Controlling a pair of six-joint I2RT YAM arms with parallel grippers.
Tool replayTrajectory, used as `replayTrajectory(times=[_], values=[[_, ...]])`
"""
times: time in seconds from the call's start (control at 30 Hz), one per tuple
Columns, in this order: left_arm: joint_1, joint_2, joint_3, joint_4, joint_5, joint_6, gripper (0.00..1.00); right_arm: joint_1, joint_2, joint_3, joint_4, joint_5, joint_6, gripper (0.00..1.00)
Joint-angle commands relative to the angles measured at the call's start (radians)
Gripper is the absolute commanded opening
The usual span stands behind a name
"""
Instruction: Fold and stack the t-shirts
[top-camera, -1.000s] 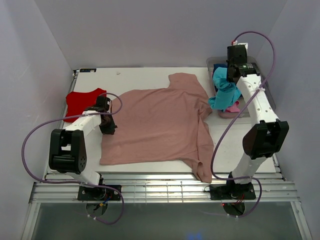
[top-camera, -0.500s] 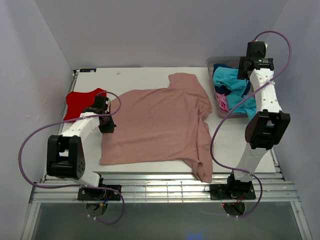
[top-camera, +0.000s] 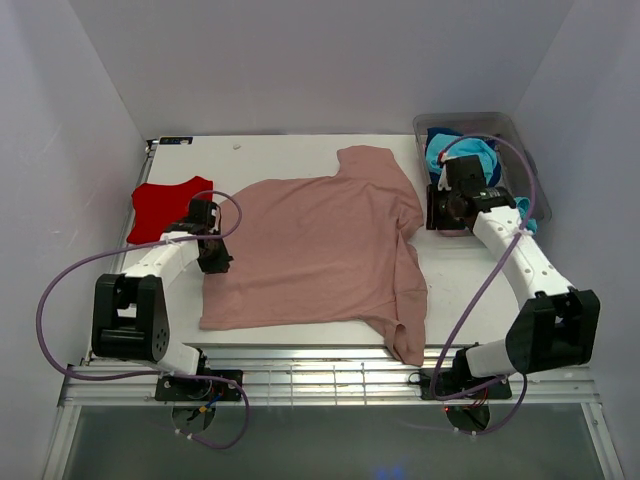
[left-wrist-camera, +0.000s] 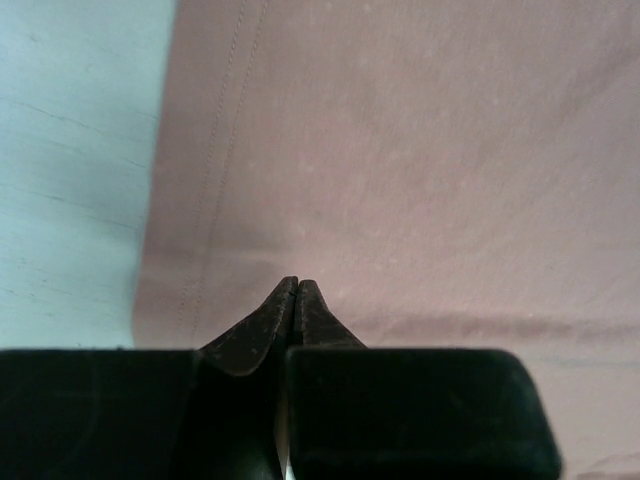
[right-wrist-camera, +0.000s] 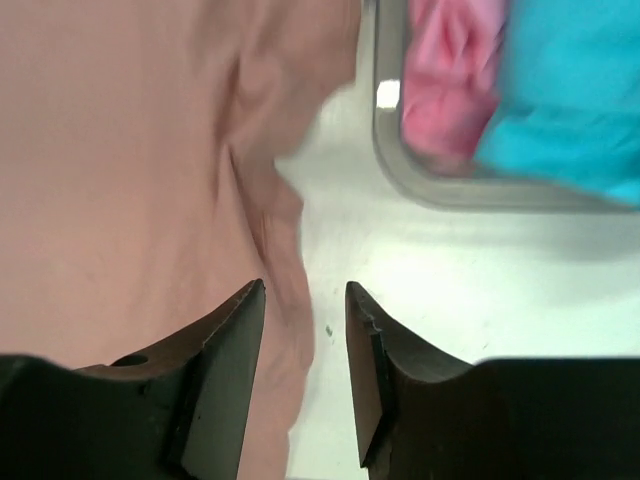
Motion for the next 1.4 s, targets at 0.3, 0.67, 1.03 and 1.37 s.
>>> replayTrajectory(times=[0.3, 0.67, 1.03, 1.37], values=[[0.004, -0.052, -0.062, 0.023, 0.059, -0.015, 0.39, 0.001, 0.110, -0.215, 0.087, -0.170, 0.040, 0.58], [0.004, 0.045, -0.076, 0.046, 0.025, -0.021, 0.38, 0.001, 0.277, -0.173, 0.158, -0.135, 0.032, 0.58], [0.004, 0.066, -0.035, 0.040, 0.011, -0.006, 0.38, 0.001, 0.332, -0.172, 0.172, -0.095, 0.020, 0.13], [0.011, 0.083, -0.019, 0.037, -0.005, 0.008, 0.38, -0.001, 0.315, -0.101, 0.039, 0.129, 0.018, 0.08]])
